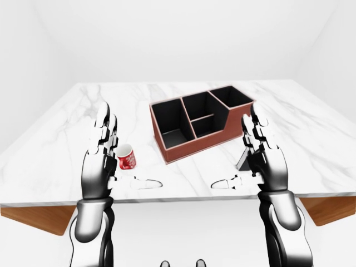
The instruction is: Pick up the book and place it in the back compartment of the caddy.
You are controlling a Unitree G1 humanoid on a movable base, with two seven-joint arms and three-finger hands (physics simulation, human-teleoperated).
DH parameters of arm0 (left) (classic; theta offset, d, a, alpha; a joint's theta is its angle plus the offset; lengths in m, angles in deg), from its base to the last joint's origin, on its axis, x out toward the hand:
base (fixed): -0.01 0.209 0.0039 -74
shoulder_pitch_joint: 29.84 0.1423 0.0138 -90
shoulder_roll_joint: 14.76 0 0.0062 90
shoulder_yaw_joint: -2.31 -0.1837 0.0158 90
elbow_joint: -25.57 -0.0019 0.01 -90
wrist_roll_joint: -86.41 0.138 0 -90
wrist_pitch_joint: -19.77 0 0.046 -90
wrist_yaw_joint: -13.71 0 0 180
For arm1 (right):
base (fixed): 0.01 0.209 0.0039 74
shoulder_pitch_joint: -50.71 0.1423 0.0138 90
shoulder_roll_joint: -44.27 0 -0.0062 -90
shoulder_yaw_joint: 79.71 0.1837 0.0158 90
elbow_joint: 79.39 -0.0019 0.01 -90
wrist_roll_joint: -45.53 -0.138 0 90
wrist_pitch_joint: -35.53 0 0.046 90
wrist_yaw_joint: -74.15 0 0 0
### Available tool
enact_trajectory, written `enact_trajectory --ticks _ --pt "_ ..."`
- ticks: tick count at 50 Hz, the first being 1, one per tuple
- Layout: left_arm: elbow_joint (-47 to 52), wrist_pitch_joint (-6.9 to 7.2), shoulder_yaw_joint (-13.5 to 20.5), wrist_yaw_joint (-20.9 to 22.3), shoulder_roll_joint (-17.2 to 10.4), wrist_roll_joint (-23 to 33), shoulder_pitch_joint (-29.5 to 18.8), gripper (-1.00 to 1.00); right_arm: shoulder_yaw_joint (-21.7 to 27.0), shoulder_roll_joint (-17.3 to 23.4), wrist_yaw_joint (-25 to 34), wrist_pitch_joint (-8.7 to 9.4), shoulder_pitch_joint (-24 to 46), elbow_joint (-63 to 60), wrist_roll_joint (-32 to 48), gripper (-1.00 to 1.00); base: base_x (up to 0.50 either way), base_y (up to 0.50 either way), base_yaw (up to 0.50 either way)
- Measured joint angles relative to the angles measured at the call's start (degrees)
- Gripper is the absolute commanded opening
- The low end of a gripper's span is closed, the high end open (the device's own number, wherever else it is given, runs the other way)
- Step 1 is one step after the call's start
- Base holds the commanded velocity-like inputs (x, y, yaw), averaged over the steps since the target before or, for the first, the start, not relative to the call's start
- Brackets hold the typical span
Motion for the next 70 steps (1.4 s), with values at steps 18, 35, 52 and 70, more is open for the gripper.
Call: enact_trajectory --ticks 18,35,52,70 --pt "0.21 0.0 -0.26 0.0 0.13 0.09 0.15 1.0 0.51 -0.26 -1.64 0.0 1.33 0.42 1.35 1.0 0.27 -0.02 0.0" --pt "0.88 0.0 -0.43 -0.02 0.15 0.16 0.63 1.0 1.08 -0.28 -2.32 0.0 1.28 -0.74 -1.25 1.0 0.24 0.0 0.0" --pt "0.82 0.0 -0.6 -0.03 0.18 0.3 0.37 1.0 0.19 -0.29 -2.57 0.0 1.1 -0.8 -0.84 1.0 0.29 0.0 0.0" --pt "1.01 0.0 -0.72 -0.01 0.19 0.36 0.49 1.0 -0.3 -0.3 -1.76 0.0 0.44 -1.09 -1.18 1.0 0.13 0.0 0.0"
